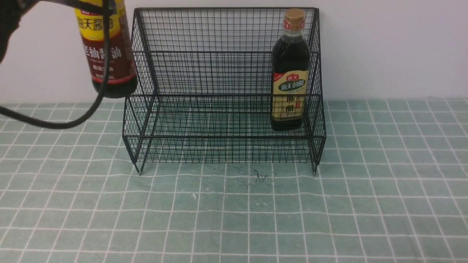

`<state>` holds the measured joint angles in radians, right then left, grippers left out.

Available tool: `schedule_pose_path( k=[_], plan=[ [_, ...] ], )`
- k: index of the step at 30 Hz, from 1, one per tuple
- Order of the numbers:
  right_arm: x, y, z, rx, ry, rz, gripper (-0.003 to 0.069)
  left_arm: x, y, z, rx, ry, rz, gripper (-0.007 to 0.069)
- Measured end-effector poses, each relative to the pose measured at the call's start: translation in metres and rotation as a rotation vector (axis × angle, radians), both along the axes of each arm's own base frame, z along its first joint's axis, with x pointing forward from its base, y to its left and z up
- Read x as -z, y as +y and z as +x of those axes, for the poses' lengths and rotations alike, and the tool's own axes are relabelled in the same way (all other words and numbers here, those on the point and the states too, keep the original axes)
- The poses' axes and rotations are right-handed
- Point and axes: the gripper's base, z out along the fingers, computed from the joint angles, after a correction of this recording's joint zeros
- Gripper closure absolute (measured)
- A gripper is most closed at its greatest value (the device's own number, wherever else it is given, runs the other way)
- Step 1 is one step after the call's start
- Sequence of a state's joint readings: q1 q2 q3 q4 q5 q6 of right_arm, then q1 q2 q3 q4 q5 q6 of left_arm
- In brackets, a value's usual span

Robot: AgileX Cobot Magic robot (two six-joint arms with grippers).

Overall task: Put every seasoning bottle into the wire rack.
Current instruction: Use the left arm to put the condiment bottle back on the shelf

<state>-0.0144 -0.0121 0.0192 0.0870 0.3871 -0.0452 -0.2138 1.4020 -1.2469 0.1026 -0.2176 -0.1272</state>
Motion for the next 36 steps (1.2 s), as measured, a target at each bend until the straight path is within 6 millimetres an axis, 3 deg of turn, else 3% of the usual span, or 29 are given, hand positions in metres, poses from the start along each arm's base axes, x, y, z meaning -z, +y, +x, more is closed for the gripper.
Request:
schedule_pose_path(
  k=[5,14,26,36],
  plan=[
    [0.000,0.000,0.000,0.000,0.000,0.000,0.0669,0.011,-0.014,0.028,0.022,0.031,0.000,0.0356],
    [0.000,0.000,0.000,0.000,0.000,0.000,0.0669,0.051,-0.025,0.075,0.024,0.144,-0.011,0.0356],
    [0.000,0.000,0.000,0.000,0.000,0.000,0.0669,0.102,-0.025,0.084,-0.020,0.503,0.030,0.0356],
    [0.000,0.000,0.000,0.000,0.000,0.000,0.0669,0.105,-0.024,0.083,-0.031,0.562,0.038,0.0356]
  ],
)
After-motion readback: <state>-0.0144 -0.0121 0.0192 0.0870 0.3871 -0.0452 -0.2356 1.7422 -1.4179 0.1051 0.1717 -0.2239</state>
